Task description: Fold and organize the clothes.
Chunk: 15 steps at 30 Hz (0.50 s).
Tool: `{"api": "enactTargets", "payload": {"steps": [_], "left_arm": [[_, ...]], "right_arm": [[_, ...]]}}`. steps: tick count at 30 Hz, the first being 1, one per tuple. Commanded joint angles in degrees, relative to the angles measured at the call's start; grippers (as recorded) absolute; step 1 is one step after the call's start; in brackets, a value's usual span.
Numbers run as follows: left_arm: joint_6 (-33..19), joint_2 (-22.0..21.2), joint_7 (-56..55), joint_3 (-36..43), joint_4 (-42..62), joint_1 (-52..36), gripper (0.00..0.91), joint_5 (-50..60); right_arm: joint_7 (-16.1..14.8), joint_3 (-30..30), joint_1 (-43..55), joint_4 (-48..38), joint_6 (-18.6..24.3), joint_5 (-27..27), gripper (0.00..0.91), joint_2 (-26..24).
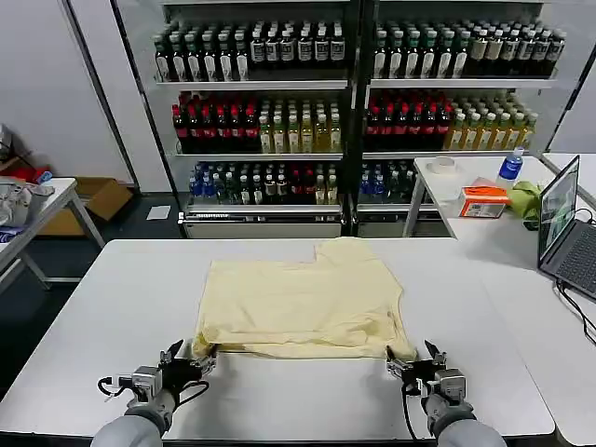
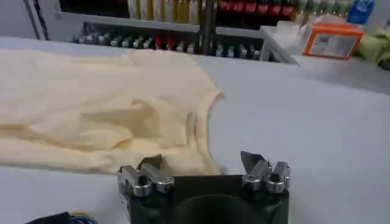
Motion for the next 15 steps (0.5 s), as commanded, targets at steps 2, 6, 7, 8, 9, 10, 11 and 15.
{"api": "enactTargets", "payload": {"steps": [2,6,7,8,9,10,11,15], "left_arm": [[-0.9,-0.1,0.5,0.4,1.7,-1.0,0.020,-0.4],[-1.1,0.0,0.8,0.3,1.6,-1.0,0.020,-0.4],[-1.1,0.0,0.9,0.3,1.5,-1.0,0.020,-0.4],[-1.2,0.0,0.9,0.2,1.4,-0.9,0.020,-0.4],[-1.2,0.0,1.0,0.2,1.4,-0.9,0.020,-0.4],[-1.2,0.0,1.1,0.2,1.3,-0.8,0.020,-0.5],[-1.2,0.0,1.1,0.1,1.2,-0.7,0.020,-0.5],[-1.2,-0.1,1.4,-0.1,0.3,0.2,0.020,-0.6]], "right_arm": [[0.1,-0.7,0.4,-0.9,-0.5,1.2,0.000,0.3],[-0.1,-1.0,0.3,-0.4,-0.4,1.1,0.000,0.3],[-0.1,-1.0,0.3,-0.4,-0.3,1.0,0.000,0.3],[-0.1,-1.0,0.2,-0.4,-0.2,1.1,0.000,0.3],[-0.1,-1.0,0.2,-0.4,-0.2,1.0,0.000,0.2],[-0.2,-1.0,0.2,-0.4,-0.1,1.0,0.000,0.2],[-0.2,-0.9,0.2,-0.3,0.0,1.0,0.000,0.1],[-0.1,-0.7,-0.3,0.4,0.2,1.0,0.000,-0.2]]}}
